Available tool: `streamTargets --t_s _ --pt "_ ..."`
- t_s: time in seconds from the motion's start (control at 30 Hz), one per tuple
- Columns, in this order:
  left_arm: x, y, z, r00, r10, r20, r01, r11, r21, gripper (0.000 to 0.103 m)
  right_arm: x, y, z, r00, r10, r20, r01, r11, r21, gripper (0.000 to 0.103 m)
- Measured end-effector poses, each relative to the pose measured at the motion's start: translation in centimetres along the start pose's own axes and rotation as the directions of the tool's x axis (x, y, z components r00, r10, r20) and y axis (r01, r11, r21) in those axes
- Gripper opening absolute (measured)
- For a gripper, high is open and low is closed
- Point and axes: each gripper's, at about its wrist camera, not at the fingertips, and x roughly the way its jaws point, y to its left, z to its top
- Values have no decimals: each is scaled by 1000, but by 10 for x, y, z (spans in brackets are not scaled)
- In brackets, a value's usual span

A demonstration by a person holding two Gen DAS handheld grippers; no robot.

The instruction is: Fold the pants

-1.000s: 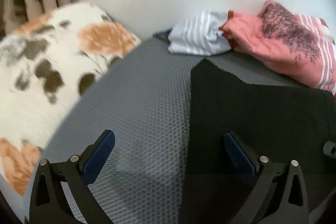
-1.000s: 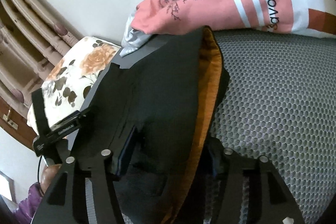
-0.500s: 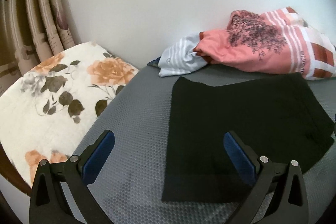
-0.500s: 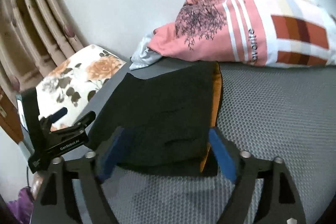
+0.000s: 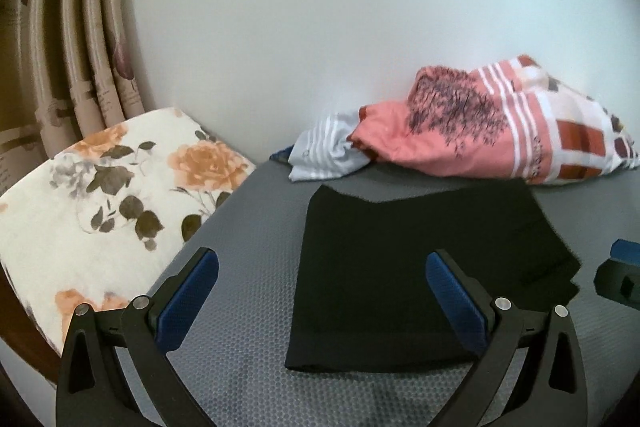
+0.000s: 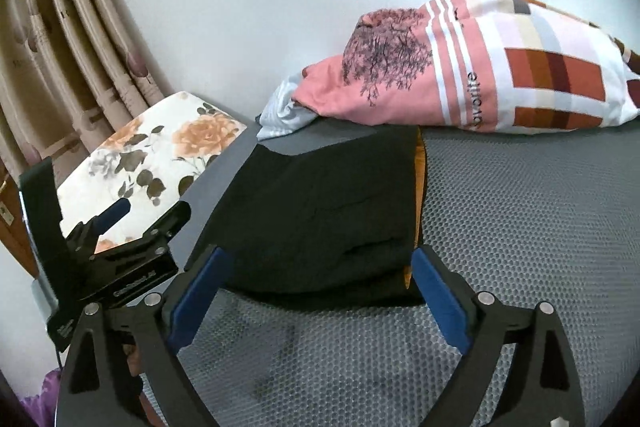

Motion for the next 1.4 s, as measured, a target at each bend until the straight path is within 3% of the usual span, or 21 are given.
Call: streamTargets --t_s 0.23,0.37,0.53,0.67,0.83,1.4 --pt "-44 2 11 993 48 107 -45 999 -27 103 -25 9 4 999 8 36 -7 1000 -17 96" --pt "-73 2 22 987 15 159 -8 999 -44 103 -41 15 7 998 4 66 -2 1000 -29 97" --pt "-96 -2 36 987 -52 155 59 997 -43 103 -66 26 11 992 -13 124 19 999 -49 100" --pt "-110 -3 44 988 -63 142 73 995 -69 103 -84 30 16 988 -4 157 11 999 -45 101" --pt "-135 1 50 979 -74 188 94 991 -99 103 -108 28 22 980 -24 198 29 999 -22 103" --pt "-184 16 60 972 -100 211 124 987 -103 103 -141 46 16 979 -4 203 13 999 -45 103"
